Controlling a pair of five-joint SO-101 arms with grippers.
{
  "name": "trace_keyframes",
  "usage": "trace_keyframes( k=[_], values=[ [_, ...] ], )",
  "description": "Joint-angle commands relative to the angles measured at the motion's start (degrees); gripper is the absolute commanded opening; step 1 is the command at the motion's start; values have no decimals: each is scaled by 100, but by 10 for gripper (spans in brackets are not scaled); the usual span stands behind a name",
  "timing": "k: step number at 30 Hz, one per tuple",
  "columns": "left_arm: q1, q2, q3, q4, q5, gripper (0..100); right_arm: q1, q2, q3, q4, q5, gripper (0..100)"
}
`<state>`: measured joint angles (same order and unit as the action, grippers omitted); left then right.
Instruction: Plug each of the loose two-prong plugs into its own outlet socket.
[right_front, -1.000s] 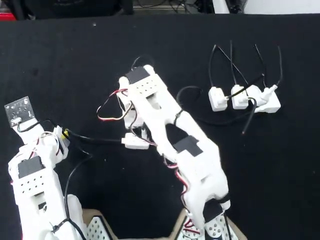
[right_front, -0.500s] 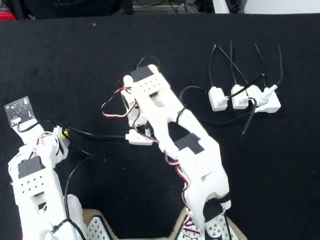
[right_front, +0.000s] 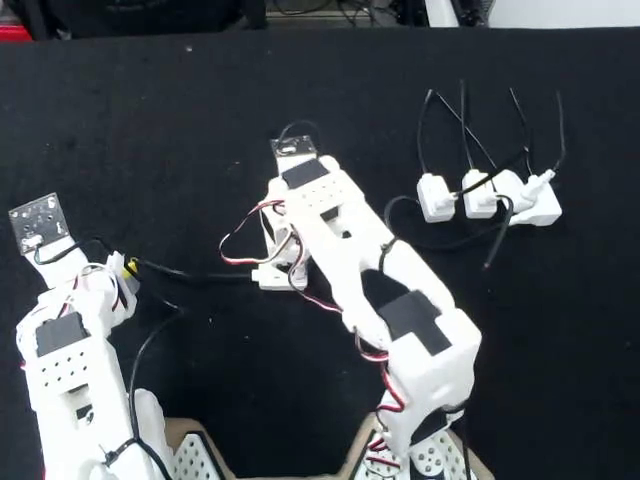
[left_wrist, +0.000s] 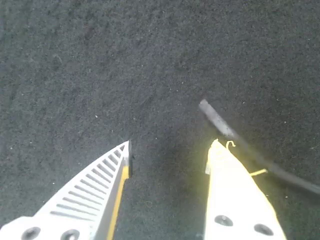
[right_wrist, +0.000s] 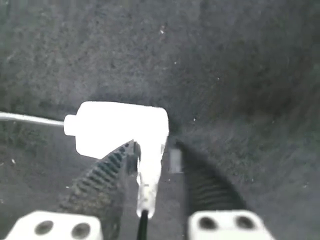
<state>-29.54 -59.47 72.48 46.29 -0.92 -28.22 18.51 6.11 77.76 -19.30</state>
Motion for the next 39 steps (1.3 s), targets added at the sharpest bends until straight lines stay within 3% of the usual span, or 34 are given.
trace_keyframes(
  k=[1, 5, 9, 15, 18, 27, 30, 31, 33, 35, 39],
  values=[
    [13, -97, -31, -62, 53, 245, -88, -242, -251, 97, 378, 302],
    [13, -97, -13, -132, 53, 245, -413, -207, -1077, 615, 1547, 308],
    [13, -97, 136, -343, 53, 245, -545, -198, -1587, 985, 3648, 304],
    [4, -97, 127, -334, 53, 245, -615, -198, -1086, 1020, 6673, 307],
    [4, -97, 127, -334, 53, 245, -580, -198, -796, 862, 7402, 307],
    [4, -97, 127, -334, 53, 245, -571, -198, 884, -1108, 7508, 292],
    [4, -97, 127, -334, 53, 245, -422, -198, 1209, -1512, 7393, 125],
    [4, -97, 127, -334, 53, 245, -352, -207, 1165, -1565, 7147, 18],
    [13, -97, 127, -334, 53, 245, -18, -259, 936, -1398, 6400, 48],
    [13, -97, 127, -334, 53, 245, 387, -365, 374, -888, 5758, 5],
    [13, -97, 127, -334, 53, 245, 1389, -391, -1156, 378, 4105, 10]
  ],
)
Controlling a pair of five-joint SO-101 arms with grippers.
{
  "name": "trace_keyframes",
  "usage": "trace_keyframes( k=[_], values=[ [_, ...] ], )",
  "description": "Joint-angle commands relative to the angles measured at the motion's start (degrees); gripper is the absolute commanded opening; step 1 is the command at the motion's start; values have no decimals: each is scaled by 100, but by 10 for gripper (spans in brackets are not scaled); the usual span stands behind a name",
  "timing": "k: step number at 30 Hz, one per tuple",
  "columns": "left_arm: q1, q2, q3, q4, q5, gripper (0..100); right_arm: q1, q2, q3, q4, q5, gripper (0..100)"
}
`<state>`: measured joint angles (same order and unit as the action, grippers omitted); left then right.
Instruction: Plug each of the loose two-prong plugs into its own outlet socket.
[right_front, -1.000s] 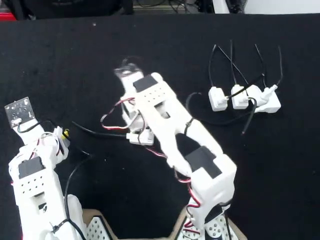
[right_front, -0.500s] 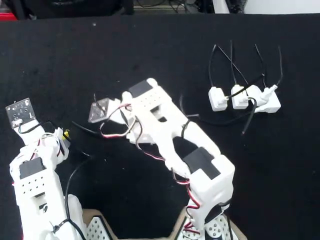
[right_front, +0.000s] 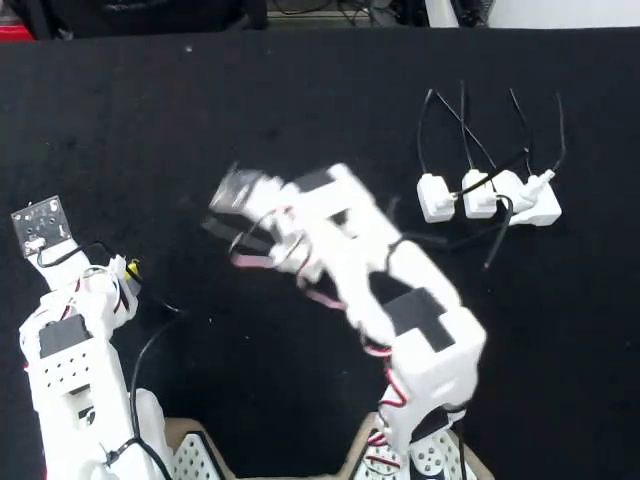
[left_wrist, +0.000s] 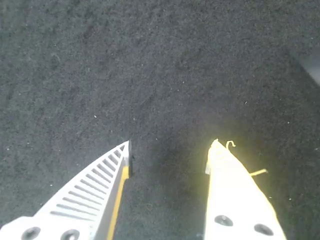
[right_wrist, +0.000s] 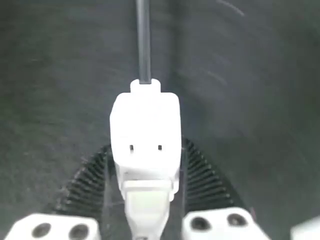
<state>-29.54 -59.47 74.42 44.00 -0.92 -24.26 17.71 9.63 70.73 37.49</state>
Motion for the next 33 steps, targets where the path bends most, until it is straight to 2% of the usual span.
trace_keyframes(
  k=[1, 3, 6, 14, 21, 28, 33],
  values=[
    [13, -97, -66, -105, 53, 245, 1275, -242, -1895, 1380, -1996, 11],
    [13, -97, -66, -105, 53, 245, 1758, 13, -2624, 1767, -2593, 11],
    [4, -97, -66, -105, 53, 245, 2207, 708, -3521, 2004, -2971, 12],
    [4, -97, -66, -88, 53, 245, 2646, 2993, -5675, 2646, -3042, 15],
    [-13, -97, -57, -70, 53, 245, 2822, 4435, -7723, 2901, -2998, 25],
    [-31, -97, -57, -70, 53, 245, 2426, 4760, -8040, 3051, -2980, 273],
    [-31, -97, -48, -70, 53, 245, 2215, 4092, -7864, 3059, -2919, 304]
  ],
)
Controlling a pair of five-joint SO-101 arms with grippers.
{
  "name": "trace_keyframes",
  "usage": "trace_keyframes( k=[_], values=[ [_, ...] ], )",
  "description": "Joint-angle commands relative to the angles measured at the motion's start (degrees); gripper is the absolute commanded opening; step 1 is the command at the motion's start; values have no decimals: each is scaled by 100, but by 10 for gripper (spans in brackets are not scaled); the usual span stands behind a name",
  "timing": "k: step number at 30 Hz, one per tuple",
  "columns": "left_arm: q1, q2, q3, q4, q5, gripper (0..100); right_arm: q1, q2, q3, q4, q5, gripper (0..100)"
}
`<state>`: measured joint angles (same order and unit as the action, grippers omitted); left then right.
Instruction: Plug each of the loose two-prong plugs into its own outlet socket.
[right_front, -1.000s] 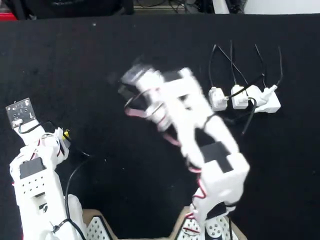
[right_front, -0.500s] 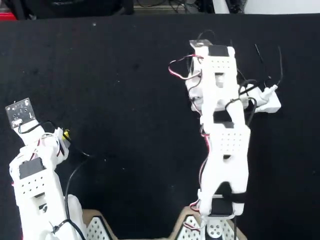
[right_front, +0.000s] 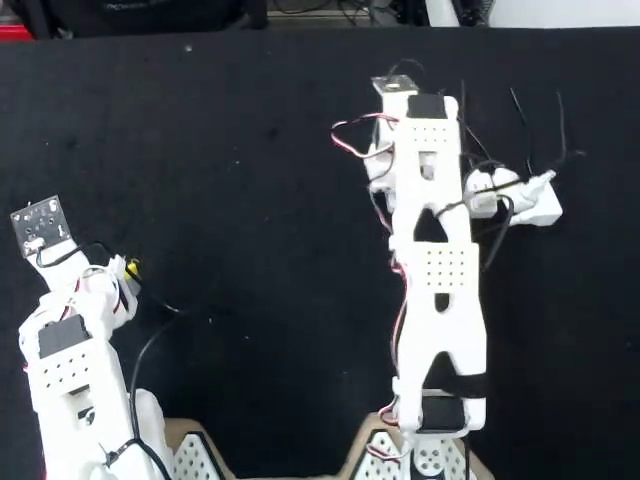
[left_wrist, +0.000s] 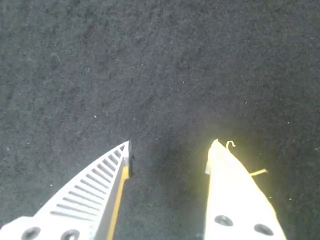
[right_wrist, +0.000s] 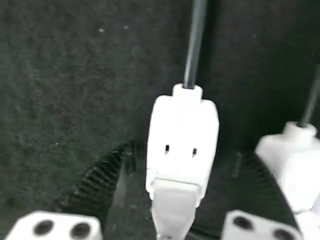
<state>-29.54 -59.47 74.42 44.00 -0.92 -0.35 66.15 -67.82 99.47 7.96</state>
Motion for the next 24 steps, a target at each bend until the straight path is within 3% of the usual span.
trace_keyframes(
  k=[1, 9, 11, 15, 21, 24],
  values=[
    [-31, -97, -48, -70, 53, 245, -193, -1042, -13, 185, 26, 304],
    [-31, -97, -13, -105, 53, 245, -246, -4989, 1956, 176, 167, 295],
    [4, -105, 31, -114, 53, 245, -158, -6202, 2475, 167, 563, 231],
    [13, -105, 40, -114, 53, 241, 114, -8145, 3653, 44, 765, 3],
    [13, -105, 4, -70, 18, 21, 229, -9798, 6791, -422, 765, 128],
    [22, -105, -22, -62, 9, 62, 360, -10308, 8303, -782, 765, 95]
  ],
)
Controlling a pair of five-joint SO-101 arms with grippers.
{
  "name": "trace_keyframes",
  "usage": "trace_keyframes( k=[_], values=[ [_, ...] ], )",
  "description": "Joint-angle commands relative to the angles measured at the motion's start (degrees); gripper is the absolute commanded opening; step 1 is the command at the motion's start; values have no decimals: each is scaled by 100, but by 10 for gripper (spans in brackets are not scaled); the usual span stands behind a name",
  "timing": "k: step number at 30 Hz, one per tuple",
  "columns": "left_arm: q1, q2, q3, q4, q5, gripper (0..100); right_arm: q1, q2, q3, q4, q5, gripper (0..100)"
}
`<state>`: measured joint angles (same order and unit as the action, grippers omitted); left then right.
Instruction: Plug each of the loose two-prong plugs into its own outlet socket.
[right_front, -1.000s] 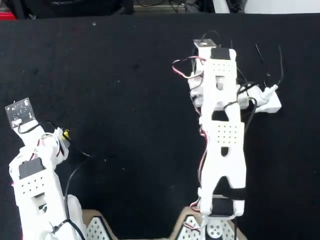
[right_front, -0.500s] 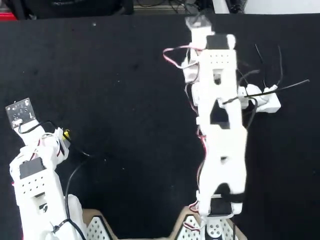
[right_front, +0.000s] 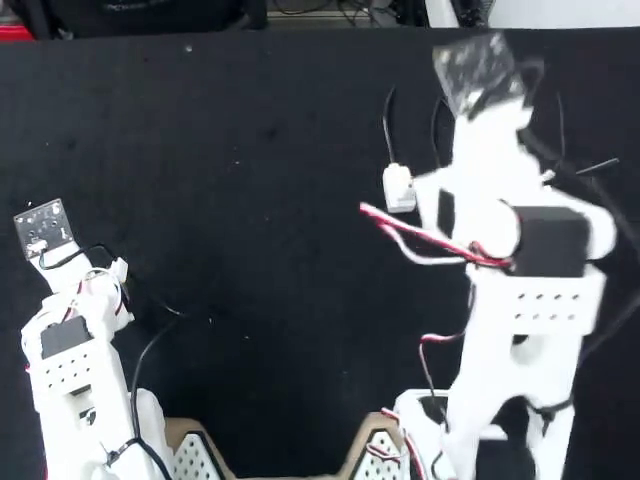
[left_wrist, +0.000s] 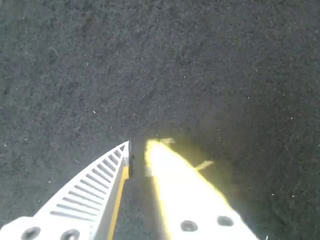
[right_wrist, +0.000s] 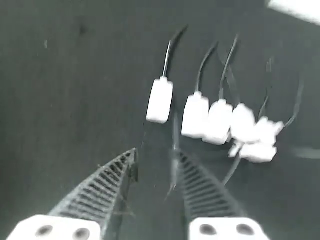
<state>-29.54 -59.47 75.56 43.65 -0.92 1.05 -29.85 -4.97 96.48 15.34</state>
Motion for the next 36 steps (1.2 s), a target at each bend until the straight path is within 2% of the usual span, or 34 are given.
trace_keyframes(
  k=[1, 5, 9, 12, 15, 17, 21, 25, 27, 31, 36],
  values=[
    [22, -105, -136, -35, 0, 62, 281, -892, 2404, -580, 26, 71],
    [22, -105, -215, -35, 0, 62, 378, -1666, 3952, -1538, 26, 11],
    [-48, -105, -127, -18, 0, 61, 343, -2589, 5684, -2690, 26, 23],
    [-40, -158, 84, 9, 18, 61, 343, -3451, 6580, -3077, 26, 20],
    [22, -501, 127, 448, 62, 59, 343, -4295, 7116, -3068, 26, 18],
    [4, -1020, 84, 853, 229, 27, 343, -4743, 7451, -3068, 26, 18],
    [84, -2725, 347, 1547, 246, 46, 334, -5437, 7987, -3305, 26, 21],
    [884, -4536, 1015, 2374, -308, 58, 255, -5771, 8497, -3763, 26, 21],
    [1376, -4563, 1103, 2681, -422, 55, 114, -5921, 8866, -3798, 0, 18],
    [1947, -4211, 1174, 2681, -26, 54, -132, -6316, 9560, -3798, -1125, 21],
    [1692, -4211, 1604, 2690, 211, 55, -79, -7011, 10211, -3736, -1881, 21]
  ],
)
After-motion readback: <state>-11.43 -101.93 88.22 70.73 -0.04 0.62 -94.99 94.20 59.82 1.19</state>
